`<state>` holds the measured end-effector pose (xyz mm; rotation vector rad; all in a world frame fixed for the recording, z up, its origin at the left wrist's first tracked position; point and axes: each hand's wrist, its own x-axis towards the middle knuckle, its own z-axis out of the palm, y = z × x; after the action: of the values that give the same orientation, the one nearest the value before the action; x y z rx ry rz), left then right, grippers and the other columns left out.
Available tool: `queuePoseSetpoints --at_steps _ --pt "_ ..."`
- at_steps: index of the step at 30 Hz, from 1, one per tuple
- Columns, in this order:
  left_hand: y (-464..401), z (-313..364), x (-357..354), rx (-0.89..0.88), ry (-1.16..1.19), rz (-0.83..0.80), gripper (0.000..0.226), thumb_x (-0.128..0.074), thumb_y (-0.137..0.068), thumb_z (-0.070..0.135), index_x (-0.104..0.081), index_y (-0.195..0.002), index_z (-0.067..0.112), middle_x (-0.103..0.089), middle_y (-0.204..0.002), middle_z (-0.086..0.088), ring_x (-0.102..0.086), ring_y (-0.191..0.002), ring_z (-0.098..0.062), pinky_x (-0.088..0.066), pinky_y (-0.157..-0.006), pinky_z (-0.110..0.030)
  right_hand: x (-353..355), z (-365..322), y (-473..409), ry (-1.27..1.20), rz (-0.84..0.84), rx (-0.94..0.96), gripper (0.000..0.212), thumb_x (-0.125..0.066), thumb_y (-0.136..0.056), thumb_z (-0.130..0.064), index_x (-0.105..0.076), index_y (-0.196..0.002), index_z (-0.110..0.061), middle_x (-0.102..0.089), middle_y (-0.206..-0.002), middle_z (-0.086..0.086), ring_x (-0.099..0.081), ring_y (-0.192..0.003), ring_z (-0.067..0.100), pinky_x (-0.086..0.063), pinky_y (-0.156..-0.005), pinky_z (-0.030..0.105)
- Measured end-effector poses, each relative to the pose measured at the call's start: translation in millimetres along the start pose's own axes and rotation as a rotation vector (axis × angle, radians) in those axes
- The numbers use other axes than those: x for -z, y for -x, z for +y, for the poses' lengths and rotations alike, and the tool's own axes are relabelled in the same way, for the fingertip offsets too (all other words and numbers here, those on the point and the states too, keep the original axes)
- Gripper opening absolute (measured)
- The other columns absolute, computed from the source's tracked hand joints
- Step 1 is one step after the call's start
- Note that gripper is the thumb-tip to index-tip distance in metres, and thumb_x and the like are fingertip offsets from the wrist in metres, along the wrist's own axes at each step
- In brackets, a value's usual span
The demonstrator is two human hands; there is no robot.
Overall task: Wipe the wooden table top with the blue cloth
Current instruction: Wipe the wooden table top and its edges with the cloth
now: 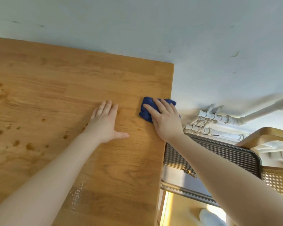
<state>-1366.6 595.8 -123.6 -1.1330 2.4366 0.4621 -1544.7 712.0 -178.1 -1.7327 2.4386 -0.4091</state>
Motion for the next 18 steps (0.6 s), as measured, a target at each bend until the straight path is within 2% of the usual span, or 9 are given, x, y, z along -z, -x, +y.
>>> queuePoseSetpoints --at_steps 4,7,9,12,15,18 --pt "26.1 -6.6 -11.7 0.108 -0.04 0.069 0.124 -0.063 -0.069 0.069 0.015 -0.148 0.013 0.016 -0.157 -0.008 0.018 -0.143 -0.025 0.007 -0.117 -0.042 -1.5 -26.5 54.5 0.08 -0.039 0.06 0.046 -0.033 -0.089 -0.03 -0.048 -0.132 -0.027 -0.05 -0.137 0.013 -0.047 -0.123 0.04 -0.035 -0.101 0.054" --pt "32.9 -10.4 -16.0 0.18 -0.143 0.082 0.128 -0.059 -0.066 0.075 0.015 -0.147 0.009 0.022 -0.154 -0.016 0.019 -0.142 -0.032 0.009 -0.115 -0.046 -1.7 -23.0 57.7 0.03 -0.112 0.099 0.045 -0.032 -0.089 -0.033 -0.048 -0.131 -0.031 -0.049 -0.138 0.011 -0.045 -0.125 0.039 -0.032 -0.103 0.053" --pt "30.8 -12.8 -17.7 0.242 -0.205 0.06 0.134 -0.051 -0.061 0.084 0.015 -0.146 0.005 0.021 -0.153 -0.022 0.018 -0.142 -0.035 0.008 -0.115 -0.046 -0.8 -16.0 33.6 -0.031 -0.094 0.033 0.045 -0.03 -0.091 -0.037 -0.049 -0.132 -0.032 -0.046 -0.141 0.009 -0.04 -0.129 0.038 -0.028 -0.106 0.052" --pt "25.0 -19.2 -20.5 0.34 -0.206 0.0 0.143 -0.044 -0.053 0.091 0.017 -0.145 -0.001 0.013 -0.153 -0.028 0.01 -0.143 -0.038 0.001 -0.116 -0.047 -1.7 -11.9 -11.8 -0.024 -0.105 -0.121 0.041 -0.031 -0.097 -0.035 -0.038 -0.138 -0.036 -0.029 -0.151 0.005 -0.021 -0.139 0.031 -0.016 -0.112 0.046" --pt "23.3 -26.3 -23.3 0.339 -0.2 -0.049 0.143 -0.039 -0.051 0.093 0.011 -0.147 0.0 0.005 -0.154 -0.028 0.002 -0.144 -0.038 -0.004 -0.116 -0.047 -4.2 -27.4 -12.4 0.041 -0.096 -0.197 0.043 -0.031 -0.099 -0.031 -0.028 -0.141 -0.039 -0.018 -0.155 0.004 -0.011 -0.142 0.03 -0.011 -0.113 0.048" --pt "24.6 -28.9 -25.4 0.323 -0.123 -0.05 0.141 -0.045 -0.053 0.091 0.011 -0.147 0.002 0.007 -0.154 -0.027 0.001 -0.144 -0.037 -0.007 -0.117 -0.045 -7.2 -52.3 26.7 0.058 -0.135 -0.059 0.047 -0.038 -0.097 -0.032 -0.026 -0.142 -0.04 -0.02 -0.155 0.005 -0.015 -0.141 0.032 -0.011 -0.112 0.05"
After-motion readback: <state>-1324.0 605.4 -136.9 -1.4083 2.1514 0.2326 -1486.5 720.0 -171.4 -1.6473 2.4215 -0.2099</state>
